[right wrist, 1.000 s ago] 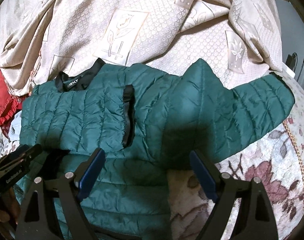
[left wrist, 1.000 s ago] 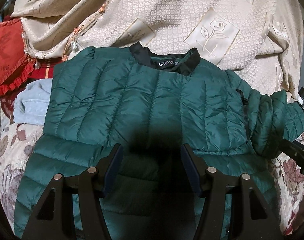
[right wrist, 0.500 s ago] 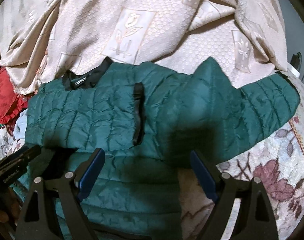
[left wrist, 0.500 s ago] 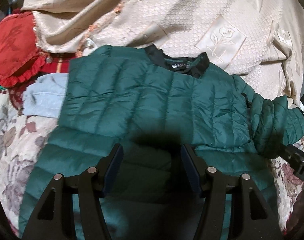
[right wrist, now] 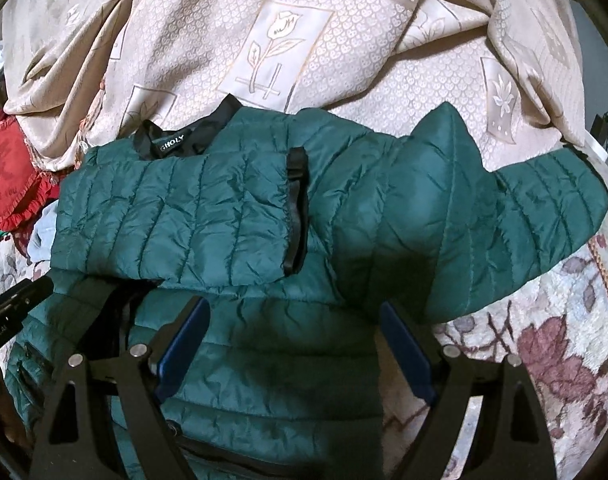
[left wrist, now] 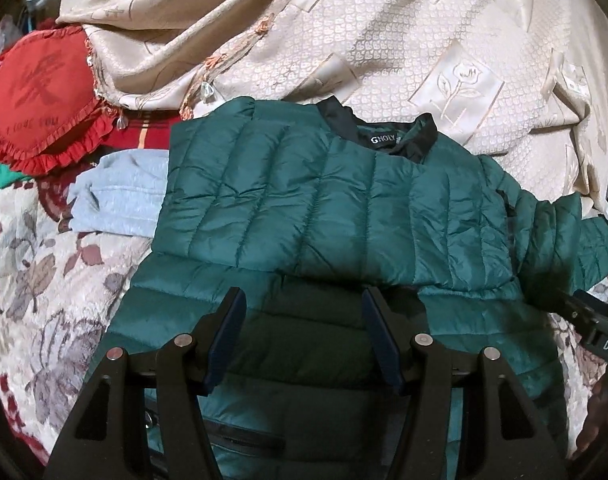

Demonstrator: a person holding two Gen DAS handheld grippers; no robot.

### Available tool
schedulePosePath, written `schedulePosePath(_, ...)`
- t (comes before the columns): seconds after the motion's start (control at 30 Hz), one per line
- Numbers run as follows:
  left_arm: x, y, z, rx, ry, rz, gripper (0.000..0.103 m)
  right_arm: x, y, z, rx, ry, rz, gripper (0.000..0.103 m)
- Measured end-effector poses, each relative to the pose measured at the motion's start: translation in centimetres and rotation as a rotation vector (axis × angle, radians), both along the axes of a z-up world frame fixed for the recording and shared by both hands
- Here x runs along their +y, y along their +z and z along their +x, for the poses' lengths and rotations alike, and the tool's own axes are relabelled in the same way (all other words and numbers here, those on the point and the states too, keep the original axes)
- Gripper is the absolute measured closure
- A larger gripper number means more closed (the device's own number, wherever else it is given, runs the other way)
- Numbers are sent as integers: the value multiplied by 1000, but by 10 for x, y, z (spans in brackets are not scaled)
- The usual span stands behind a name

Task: Fold large clothes

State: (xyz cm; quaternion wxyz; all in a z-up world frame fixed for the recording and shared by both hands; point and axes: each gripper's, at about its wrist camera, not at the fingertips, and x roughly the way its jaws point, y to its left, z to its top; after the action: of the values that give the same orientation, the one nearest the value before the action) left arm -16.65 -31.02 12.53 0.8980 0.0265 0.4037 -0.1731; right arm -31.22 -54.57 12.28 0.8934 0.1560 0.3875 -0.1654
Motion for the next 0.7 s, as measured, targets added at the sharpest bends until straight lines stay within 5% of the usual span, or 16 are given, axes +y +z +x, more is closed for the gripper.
schedulePosePath(0.7,-45,-12,16,-14,-28,37,60,-27,15,-16,-15,-65,-26,13)
